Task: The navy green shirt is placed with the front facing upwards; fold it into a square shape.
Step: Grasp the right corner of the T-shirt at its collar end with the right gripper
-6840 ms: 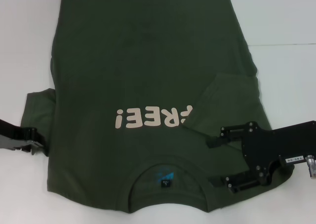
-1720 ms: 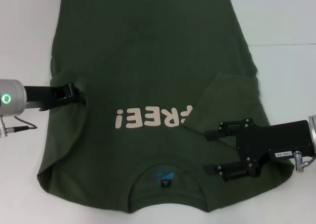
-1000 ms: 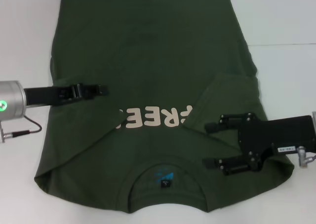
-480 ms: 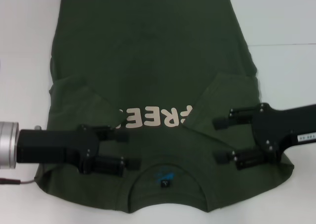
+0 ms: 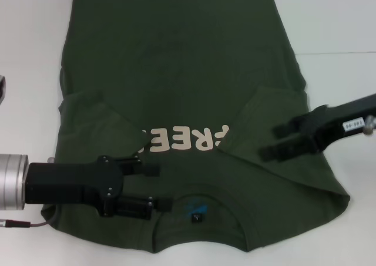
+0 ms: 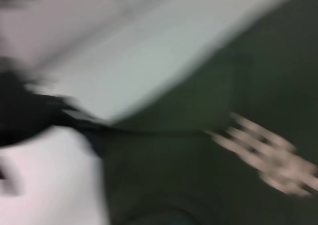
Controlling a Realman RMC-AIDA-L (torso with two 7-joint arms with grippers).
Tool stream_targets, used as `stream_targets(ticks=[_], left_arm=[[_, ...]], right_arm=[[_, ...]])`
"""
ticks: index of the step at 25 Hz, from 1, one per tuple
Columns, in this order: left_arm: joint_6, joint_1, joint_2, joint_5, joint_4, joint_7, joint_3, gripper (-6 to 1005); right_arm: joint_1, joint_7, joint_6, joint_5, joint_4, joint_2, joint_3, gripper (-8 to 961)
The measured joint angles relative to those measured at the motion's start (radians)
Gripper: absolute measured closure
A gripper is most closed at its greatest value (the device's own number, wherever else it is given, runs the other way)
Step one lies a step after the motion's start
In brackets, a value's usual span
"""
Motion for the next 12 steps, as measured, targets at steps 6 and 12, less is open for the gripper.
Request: stream_targets(ticks=[6, 12], left_arm=[[-0.006, -0.010, -0.001, -0.014, -0.001, 0.016, 0.000, 49], [-0.020, -0.012, -0.001, -0.047, -0.014, 0.044, 0.000, 48]], right_arm=[[0.079, 0.244, -0.001, -0.382, -0.061, 0.012, -0.060, 119], [0.096, 0.312, -0.024, -0.565, -0.041, 0.015, -0.076, 118]])
